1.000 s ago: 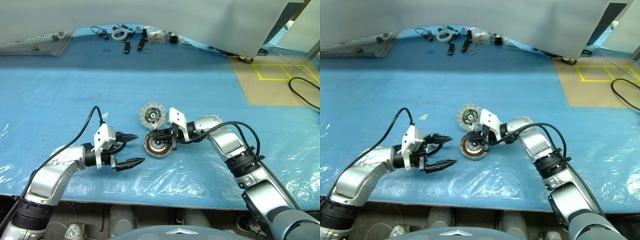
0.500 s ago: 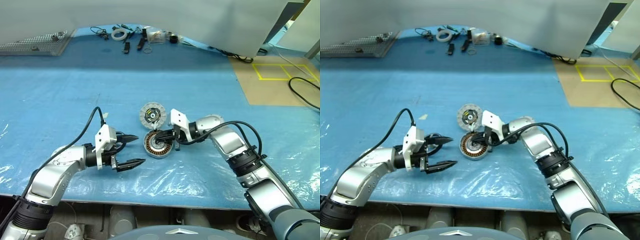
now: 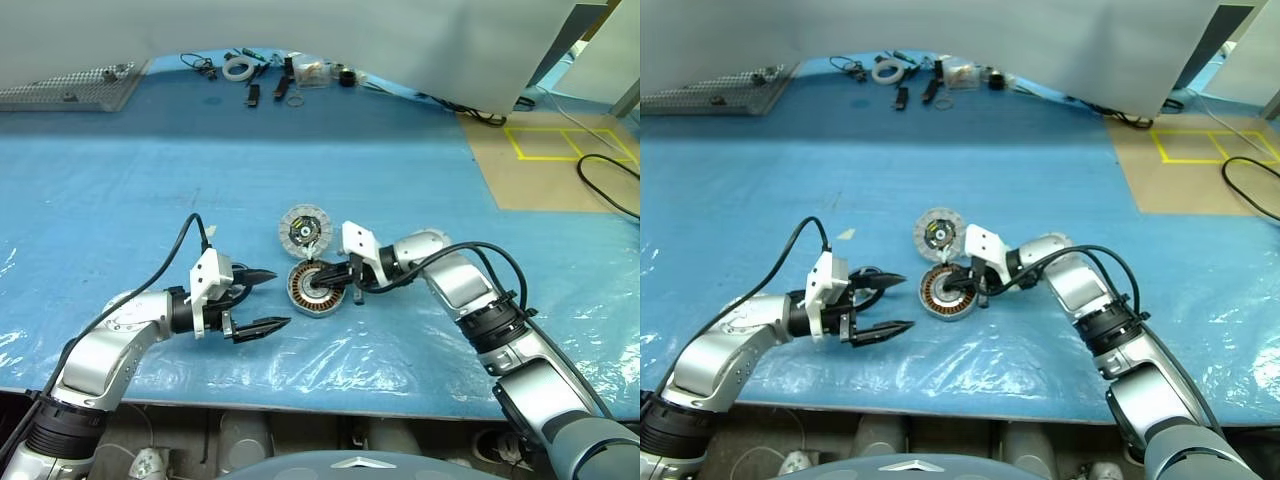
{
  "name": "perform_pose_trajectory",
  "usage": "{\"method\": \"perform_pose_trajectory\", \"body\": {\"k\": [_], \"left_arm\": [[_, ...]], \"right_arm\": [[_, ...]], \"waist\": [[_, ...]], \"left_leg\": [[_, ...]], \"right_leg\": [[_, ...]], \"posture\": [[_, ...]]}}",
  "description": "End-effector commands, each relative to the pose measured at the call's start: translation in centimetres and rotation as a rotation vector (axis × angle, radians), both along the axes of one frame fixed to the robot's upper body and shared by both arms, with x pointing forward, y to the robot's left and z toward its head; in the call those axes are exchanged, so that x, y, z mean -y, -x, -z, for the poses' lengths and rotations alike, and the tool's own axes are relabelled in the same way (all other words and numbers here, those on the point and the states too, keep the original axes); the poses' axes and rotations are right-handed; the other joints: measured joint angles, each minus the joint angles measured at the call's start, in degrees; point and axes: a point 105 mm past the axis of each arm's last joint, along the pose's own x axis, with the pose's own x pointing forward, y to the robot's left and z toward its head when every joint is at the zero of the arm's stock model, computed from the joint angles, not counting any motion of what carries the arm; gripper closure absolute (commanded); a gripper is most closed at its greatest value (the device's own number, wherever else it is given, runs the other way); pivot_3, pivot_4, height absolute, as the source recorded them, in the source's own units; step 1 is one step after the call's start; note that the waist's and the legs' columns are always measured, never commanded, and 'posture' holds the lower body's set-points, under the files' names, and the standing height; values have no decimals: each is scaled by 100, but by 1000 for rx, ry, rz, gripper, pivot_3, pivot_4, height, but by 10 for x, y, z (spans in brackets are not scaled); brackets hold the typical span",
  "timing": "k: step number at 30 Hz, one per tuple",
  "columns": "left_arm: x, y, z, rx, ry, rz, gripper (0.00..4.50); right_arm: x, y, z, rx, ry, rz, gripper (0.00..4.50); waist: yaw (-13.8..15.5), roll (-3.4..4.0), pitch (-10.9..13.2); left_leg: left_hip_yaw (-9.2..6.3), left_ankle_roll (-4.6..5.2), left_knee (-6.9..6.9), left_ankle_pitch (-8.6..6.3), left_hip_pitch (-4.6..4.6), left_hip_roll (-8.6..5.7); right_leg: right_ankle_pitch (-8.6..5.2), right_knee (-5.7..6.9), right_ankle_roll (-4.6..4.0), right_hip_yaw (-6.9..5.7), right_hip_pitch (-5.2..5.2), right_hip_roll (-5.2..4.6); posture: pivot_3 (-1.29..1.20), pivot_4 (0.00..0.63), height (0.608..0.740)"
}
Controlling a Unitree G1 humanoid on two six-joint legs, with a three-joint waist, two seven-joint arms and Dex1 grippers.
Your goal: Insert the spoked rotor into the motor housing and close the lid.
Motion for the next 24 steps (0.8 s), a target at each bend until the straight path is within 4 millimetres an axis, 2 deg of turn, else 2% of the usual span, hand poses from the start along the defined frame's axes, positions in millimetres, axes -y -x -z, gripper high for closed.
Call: {"method": "perform_pose_trajectory", "body": {"k": [1,4,12,16,21,24], "left_arm": [[1,3,-4,25,2,16,0],[1,3,-2,24,-1,16,0],[0,1,-2,30,-5,14,0],[0,1,-2,32,-4,15,0],[1,-1,-2,36,-6,18,0],[1,-2,-2,39,-4,20,0]], "right_arm": [[-1,3,-8,22,-1,-44,4481],[0,-1,-9,29,1,-34,4481],[7,0,10,-27,40,9,4481],[20,3,29,-18,148,1,4481],[30,8,42,-39,222,2,4481],[21,7,30,-106,126,43,4481]], "waist": [[0,0,0],[0,0,0],[-1,0,0],[5,0,-2],[23,0,-5],[23,-2,-8]], "left_leg": [[0,0,0,0,0,0],[0,0,0,0,1,0],[0,0,0,0,1,0],[0,0,0,0,13,0],[2,1,-1,-1,56,-6],[3,1,-2,-2,68,-12]], "right_leg": [[0,0,0,0,0,0],[0,0,-1,0,0,0],[0,0,-1,1,0,0],[-1,0,-1,1,12,0],[-3,-5,-3,0,52,-16],[-4,-7,-3,0,68,-27]], "posture": [[0,150,740],[0,150,740],[0,150,740],[0,150,740],[0,150,740],[0,150,740]]}}
